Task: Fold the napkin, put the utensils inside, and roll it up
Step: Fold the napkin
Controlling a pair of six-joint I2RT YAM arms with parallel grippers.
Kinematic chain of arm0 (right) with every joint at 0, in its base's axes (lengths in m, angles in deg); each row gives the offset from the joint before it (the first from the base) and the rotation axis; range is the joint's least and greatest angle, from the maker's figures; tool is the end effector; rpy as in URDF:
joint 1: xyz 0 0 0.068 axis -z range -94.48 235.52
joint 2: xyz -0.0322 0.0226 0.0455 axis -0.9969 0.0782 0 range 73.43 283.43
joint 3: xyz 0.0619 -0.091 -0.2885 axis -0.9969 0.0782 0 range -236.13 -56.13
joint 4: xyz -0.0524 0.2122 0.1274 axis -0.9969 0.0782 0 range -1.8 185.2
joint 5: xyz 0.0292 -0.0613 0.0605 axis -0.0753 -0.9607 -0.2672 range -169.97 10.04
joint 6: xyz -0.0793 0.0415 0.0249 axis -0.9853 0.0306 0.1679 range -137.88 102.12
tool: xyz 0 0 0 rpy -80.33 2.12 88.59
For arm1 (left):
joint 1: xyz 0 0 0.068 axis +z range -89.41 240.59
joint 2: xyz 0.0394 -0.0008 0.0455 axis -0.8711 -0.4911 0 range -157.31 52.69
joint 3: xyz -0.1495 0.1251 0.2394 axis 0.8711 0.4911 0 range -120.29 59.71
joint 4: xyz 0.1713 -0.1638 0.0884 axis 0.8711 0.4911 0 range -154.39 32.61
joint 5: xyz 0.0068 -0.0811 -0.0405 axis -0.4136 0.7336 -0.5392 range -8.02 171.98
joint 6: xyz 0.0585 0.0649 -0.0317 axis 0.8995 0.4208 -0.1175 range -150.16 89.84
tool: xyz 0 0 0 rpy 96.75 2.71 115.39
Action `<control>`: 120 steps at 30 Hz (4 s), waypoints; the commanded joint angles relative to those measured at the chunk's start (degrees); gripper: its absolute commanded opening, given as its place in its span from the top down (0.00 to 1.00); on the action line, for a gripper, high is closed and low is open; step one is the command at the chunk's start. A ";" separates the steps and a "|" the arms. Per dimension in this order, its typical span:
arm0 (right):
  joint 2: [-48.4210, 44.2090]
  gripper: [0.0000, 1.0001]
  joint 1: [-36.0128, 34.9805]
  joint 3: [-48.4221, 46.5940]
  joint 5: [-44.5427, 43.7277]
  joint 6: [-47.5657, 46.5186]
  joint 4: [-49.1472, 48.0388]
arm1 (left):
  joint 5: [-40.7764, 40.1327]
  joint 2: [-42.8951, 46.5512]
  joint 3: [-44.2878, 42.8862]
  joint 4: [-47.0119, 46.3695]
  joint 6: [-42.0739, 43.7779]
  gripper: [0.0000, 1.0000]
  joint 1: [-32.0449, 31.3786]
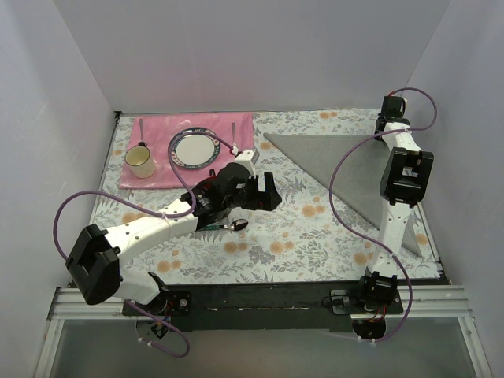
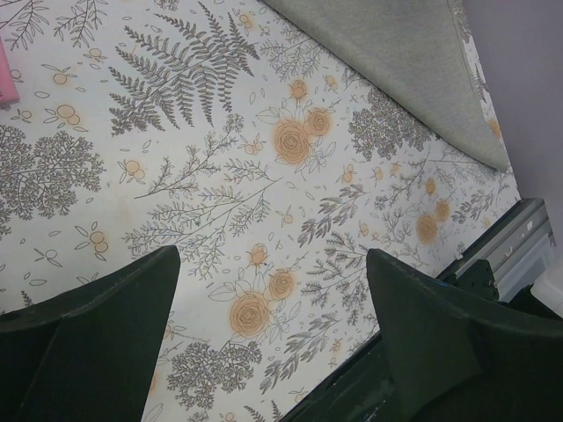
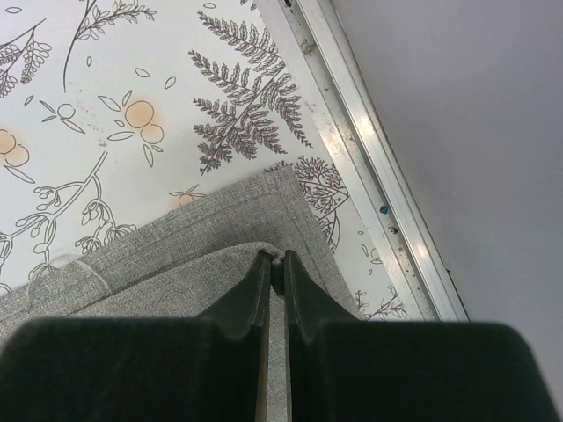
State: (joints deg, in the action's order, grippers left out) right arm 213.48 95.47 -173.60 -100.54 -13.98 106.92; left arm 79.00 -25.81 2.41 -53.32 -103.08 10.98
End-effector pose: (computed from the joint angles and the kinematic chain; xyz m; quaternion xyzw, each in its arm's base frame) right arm 0.5918 -0.1338 0.1710 0.1812 0.8810 -0.1839 0.3965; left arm 0.2203 -0.2523 0.2949 -0.1892 0.8549 -0.4122 0.2520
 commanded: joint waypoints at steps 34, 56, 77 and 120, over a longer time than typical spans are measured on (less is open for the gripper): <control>-1.61 0.58 -0.20 1.31 2.21 2.77 -0.07 | 4.64 -4.29 -4.75 -1.83 -1.08 0.13 1.09; -28.86 0.31 -9.25 31.59 -1.14 8.93 2.46 | 11.68 -27.90 -28.29 -5.26 -0.11 0.43 11.37; -41.52 0.55 -16.99 50.84 20.31 9.02 -2.37 | 16.09 -63.79 -58.19 -16.43 3.49 0.76 17.17; -71.30 0.63 11.04 82.40 3.70 23.43 7.20 | 17.05 -63.09 -58.80 -14.50 7.35 0.73 6.19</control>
State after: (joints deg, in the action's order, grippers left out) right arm 146.70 103.30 -90.83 -95.73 7.40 110.18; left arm 96.35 -92.76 -52.18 -70.28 -100.07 18.68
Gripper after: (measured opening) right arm 0.380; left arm 0.272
